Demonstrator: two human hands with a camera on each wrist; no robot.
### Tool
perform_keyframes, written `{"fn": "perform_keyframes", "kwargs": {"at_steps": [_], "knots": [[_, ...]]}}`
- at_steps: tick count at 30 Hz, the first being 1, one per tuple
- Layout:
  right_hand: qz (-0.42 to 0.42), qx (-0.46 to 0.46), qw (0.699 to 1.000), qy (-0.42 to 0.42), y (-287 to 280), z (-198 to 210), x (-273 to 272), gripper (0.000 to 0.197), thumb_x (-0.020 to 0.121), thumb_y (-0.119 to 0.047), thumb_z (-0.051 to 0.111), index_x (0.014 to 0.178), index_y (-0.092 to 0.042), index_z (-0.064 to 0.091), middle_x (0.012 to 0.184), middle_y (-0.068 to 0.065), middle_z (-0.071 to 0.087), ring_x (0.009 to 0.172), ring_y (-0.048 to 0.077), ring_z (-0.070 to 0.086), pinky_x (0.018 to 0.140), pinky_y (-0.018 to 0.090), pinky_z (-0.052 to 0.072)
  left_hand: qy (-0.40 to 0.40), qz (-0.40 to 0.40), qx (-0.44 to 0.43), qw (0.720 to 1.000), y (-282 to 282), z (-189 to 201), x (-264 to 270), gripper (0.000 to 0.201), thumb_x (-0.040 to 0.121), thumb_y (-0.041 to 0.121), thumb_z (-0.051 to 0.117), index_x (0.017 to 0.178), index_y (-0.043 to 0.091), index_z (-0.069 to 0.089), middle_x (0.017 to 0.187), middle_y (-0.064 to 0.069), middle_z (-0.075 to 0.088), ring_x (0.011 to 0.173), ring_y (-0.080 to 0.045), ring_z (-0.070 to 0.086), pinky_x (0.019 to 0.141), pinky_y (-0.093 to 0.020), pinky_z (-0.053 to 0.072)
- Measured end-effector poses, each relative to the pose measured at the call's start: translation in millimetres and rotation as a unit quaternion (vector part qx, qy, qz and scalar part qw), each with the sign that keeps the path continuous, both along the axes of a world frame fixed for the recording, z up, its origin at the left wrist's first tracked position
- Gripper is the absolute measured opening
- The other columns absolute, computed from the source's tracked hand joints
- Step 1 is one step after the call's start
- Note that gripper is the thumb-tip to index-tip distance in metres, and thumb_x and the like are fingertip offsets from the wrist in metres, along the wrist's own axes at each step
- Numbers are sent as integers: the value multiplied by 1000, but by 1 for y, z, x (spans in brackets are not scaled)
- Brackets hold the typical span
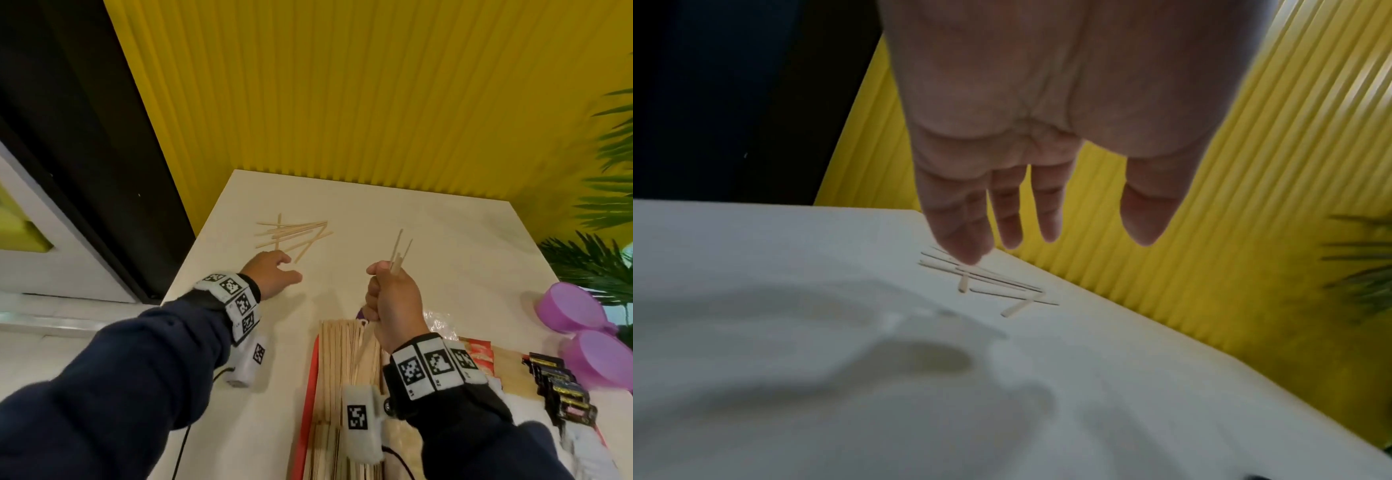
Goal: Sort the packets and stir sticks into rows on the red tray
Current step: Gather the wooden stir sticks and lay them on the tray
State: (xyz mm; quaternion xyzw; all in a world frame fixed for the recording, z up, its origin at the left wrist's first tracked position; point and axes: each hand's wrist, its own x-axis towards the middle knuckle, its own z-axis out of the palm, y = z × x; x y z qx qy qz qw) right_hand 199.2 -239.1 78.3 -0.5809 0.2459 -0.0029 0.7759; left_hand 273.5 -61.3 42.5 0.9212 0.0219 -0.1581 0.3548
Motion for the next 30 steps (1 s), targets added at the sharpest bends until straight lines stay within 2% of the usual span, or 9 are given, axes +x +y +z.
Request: {"fn": "perform_keyframes", "kwargs": {"at_steps": [4,7,10,13,19,22,25,27,30], "knots": [[13,20,1000,-8,-15,2,17,29,100,-15,34,76,-12,49,43,-8,30,35,4,21,36,16,16,-4,6,115,993,-8,-23,56,76,80,50,63,142,18,34,147,-10,31,132,-30,36,108,-37,32],[34,-3,999,1,-28,-1,25,28,99,-13,35,76,-12,50,43,-8,29,36,5,21,37,17,16,10,-9,207,978,-18,-43,89,95,74,64,60,148,21,18,156,-11,10,142,-33,11,115,-43,16],[59,-19,998,3,-41,-3,28,27,98,-11,35,76,-11,51,43,-8,29,36,5,21,37,19,16,40,-16,267,963,-28,-53,110,104,71,72,57,150,27,6,157,-8,-13,142,-36,-16,116,-49,2],[74,-13,997,4,-51,-3,24,29,100,-14,36,76,-10,52,44,-7,29,36,5,21,36,18,16,48,-27,293,954,-29,-54,122,106,72,71,57,150,27,1,156,-7,-18,140,-37,-21,115,-52,2],[95,-9,995,8,-64,-7,8,28,99,-15,36,77,-9,52,44,-7,30,35,4,22,34,17,17,64,-57,323,942,-22,-70,139,116,71,72,58,149,18,-8,157,-10,-10,143,-36,-12,116,-50,9],[98,-16,995,15,-67,-9,3,28,100,-18,37,78,-9,51,43,-8,29,35,4,21,33,16,17,63,-69,317,944,-22,-76,147,113,74,72,54,149,15,-7,157,-8,-5,144,-34,-5,116,-48,11],[100,-22,995,22,-71,-10,-2,28,100,-20,37,78,-9,51,45,-7,27,37,5,19,36,16,16,30,-62,325,943,-21,-79,151,104,77,71,50,149,10,5,153,-12,18,139,-33,21,112,-45,25],[100,-25,994,23,-72,-10,-3,28,100,-20,37,78,-9,51,47,-7,26,38,5,18,36,16,16,21,-44,330,943,-22,-76,148,93,82,64,50,148,10,12,145,-14,28,131,-32,35,108,-43,32],[96,-22,995,23,-72,-7,-3,28,100,-19,37,79,-9,51,47,-7,26,38,5,18,36,16,15,1,-36,360,932,-22,-70,144,55,92,44,47,134,10,39,128,-14,41,115,-30,47,99,-40,41]]}}
